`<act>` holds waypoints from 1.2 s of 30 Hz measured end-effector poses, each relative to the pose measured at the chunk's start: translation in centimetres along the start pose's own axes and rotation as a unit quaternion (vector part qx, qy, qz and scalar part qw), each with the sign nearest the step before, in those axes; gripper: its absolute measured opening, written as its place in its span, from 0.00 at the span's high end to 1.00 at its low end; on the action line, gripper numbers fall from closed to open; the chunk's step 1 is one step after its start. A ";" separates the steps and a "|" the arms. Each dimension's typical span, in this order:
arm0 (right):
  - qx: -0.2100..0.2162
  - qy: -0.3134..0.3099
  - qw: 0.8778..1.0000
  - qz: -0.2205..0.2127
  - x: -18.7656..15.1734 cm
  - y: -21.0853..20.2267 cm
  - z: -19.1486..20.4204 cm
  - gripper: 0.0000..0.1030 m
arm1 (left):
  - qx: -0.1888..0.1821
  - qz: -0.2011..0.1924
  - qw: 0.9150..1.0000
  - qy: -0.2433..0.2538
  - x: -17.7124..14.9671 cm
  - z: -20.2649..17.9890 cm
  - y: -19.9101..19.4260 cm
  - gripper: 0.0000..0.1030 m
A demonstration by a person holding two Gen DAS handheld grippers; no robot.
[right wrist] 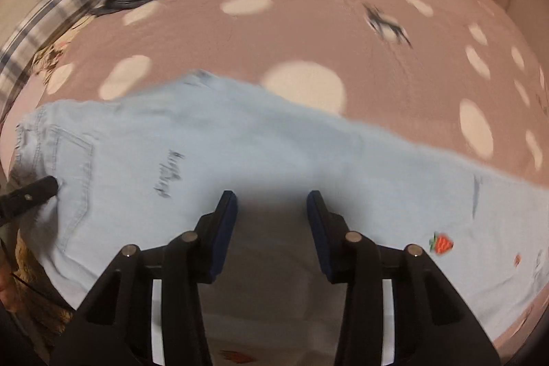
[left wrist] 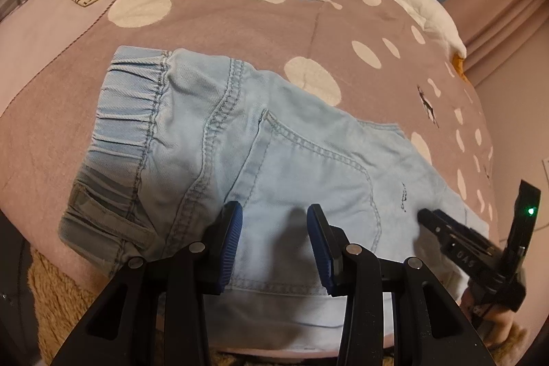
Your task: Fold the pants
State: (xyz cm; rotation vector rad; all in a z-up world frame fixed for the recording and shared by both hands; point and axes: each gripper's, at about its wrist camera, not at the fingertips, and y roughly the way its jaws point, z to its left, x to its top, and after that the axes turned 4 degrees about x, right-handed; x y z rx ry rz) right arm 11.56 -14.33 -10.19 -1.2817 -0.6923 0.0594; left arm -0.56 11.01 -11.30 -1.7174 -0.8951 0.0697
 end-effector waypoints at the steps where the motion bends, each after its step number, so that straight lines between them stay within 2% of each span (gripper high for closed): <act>1: 0.007 0.006 1.000 -0.003 -0.2 -0.2 -0.4 0.61 | 0.000 0.000 1.000 -0.001 0.0 0.0 0.0 0.59; 6: -0.043 0.038 0.998 -0.010 -0.5 -0.8 -2.8 0.61 | -0.004 0.002 1.000 -0.003 0.0 0.1 -0.1 0.59; 15: -0.050 0.081 0.995 -0.021 -1.6 -1.7 -6.4 0.61 | -0.003 0.001 1.000 -0.003 0.0 0.1 -0.1 0.59; 36: -0.047 0.088 0.995 -0.021 -1.7 -1.7 -7.1 0.60 | -0.004 0.000 1.000 -0.001 -0.1 0.1 -0.2 0.59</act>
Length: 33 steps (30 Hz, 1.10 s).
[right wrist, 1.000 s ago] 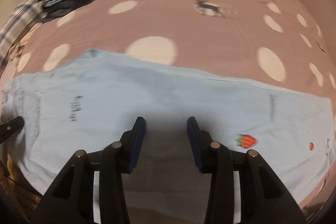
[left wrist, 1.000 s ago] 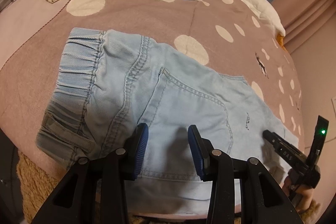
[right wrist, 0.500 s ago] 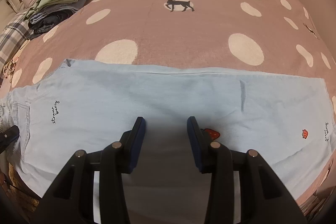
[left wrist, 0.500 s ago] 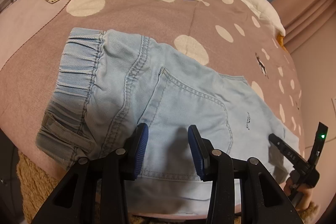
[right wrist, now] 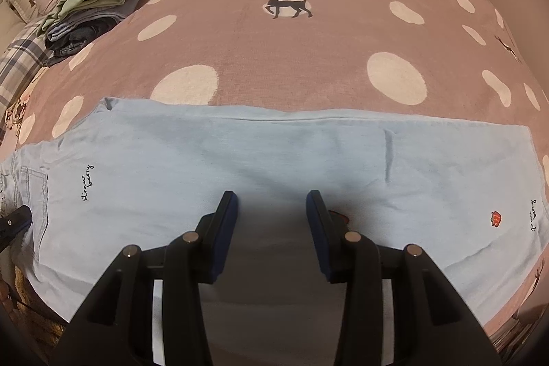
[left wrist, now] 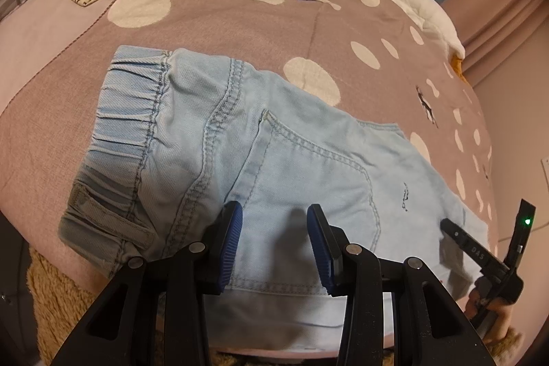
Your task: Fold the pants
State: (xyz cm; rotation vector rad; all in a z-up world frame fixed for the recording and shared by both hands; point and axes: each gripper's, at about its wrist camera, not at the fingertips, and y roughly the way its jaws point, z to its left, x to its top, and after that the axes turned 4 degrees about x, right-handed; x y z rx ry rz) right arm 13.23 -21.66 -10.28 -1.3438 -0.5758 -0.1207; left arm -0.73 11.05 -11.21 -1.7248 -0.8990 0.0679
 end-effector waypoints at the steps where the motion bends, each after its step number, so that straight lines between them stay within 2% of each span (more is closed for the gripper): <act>1: 0.000 0.001 1.000 0.000 0.0 0.0 0.0 0.60 | 0.000 0.000 1.000 0.000 0.0 0.0 0.0 0.59; 15: -0.001 0.014 1.000 0.001 0.1 -0.3 -1.0 0.61 | -0.002 0.001 1.000 -0.001 0.1 0.1 0.0 0.59; 21: -0.023 0.028 0.999 0.000 0.0 -0.5 -2.6 0.61 | -0.002 0.001 1.000 -0.001 0.1 0.1 0.0 0.59; 24: -0.051 0.039 0.998 -0.002 0.0 -0.7 -3.8 0.59 | -0.002 0.001 1.000 -0.002 0.1 0.1 0.0 0.59; 28: -0.034 0.060 0.998 -0.003 -0.2 -0.8 -5.2 0.59 | -0.001 0.001 1.000 -0.002 0.1 0.1 0.0 0.59; 33: -0.042 0.061 0.997 -0.004 -0.3 -0.8 -5.1 0.59 | -0.003 0.001 1.000 -0.002 0.1 0.1 0.0 0.59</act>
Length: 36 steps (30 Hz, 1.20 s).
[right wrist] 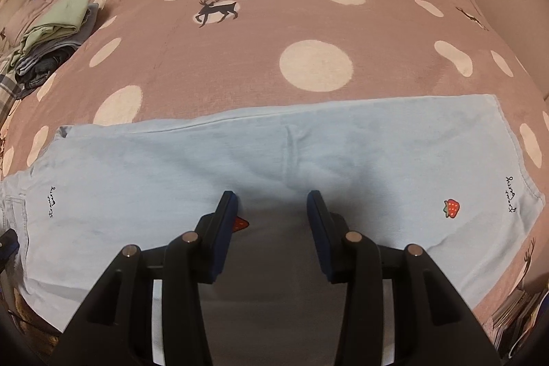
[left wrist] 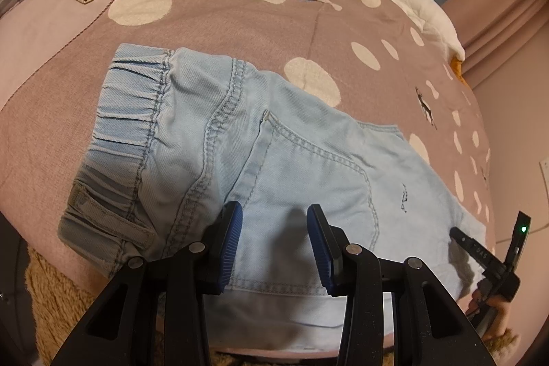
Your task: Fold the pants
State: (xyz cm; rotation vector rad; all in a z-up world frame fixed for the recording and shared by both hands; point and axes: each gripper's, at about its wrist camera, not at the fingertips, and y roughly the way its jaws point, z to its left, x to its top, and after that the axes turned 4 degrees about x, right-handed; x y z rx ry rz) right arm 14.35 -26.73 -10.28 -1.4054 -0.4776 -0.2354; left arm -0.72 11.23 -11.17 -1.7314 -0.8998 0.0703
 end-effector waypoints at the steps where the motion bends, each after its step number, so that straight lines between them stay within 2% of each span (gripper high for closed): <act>1: 0.000 0.000 1.000 0.000 0.0 0.0 0.0 0.59 | 0.000 0.000 1.000 0.000 0.0 0.0 0.0 0.59; 36: 0.002 0.004 1.000 -0.004 -0.2 -0.1 -0.1 0.59 | 0.001 0.000 1.000 0.001 0.0 0.0 0.0 0.59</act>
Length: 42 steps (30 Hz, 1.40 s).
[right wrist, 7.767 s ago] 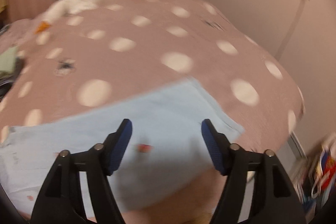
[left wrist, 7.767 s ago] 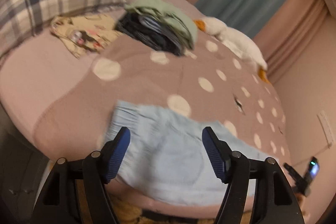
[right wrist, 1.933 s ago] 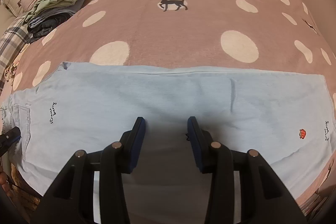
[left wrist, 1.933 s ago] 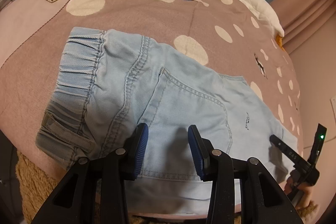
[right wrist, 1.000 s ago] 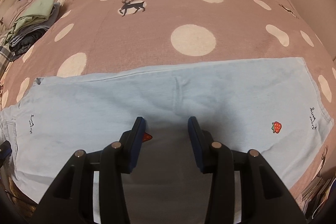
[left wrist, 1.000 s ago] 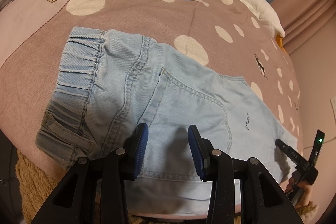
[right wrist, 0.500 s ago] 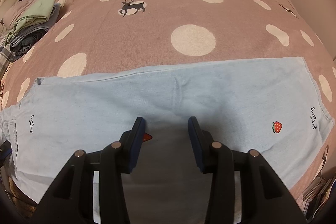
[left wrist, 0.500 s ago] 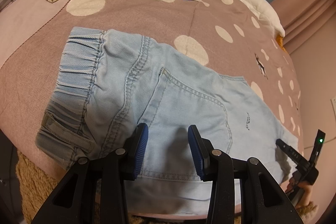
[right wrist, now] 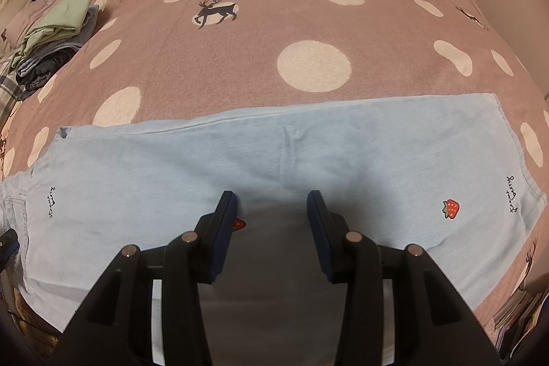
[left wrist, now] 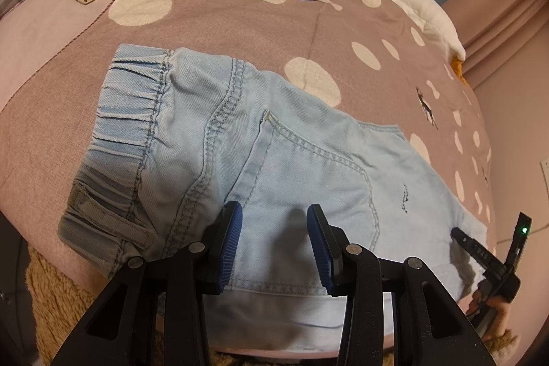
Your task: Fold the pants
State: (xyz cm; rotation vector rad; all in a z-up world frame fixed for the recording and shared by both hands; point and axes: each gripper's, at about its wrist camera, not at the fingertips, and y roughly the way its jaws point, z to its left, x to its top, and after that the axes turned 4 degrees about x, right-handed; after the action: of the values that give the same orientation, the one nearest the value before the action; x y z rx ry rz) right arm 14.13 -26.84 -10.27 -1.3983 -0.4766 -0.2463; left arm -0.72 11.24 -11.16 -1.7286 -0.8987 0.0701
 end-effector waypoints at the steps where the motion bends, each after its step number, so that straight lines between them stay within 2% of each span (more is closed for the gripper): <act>1: 0.000 0.000 1.000 0.000 0.0 0.0 0.0 0.59 | 0.000 0.000 1.000 -0.001 0.0 0.0 0.0 0.59; 27: -0.013 0.018 1.000 -0.004 0.0 -0.4 -2.8 0.59 | 0.002 0.000 1.000 0.000 0.0 0.0 0.1 0.59; 42: -0.046 0.048 0.998 -0.011 0.0 -0.9 -6.2 0.59 | 0.012 0.000 1.000 0.003 0.0 -0.2 0.3 0.59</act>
State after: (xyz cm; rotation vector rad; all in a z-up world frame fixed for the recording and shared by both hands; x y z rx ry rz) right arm 14.80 -33.09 -10.11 -1.4641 -0.4055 -0.3548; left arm -0.44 11.11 -11.38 -1.7065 -0.8902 0.0763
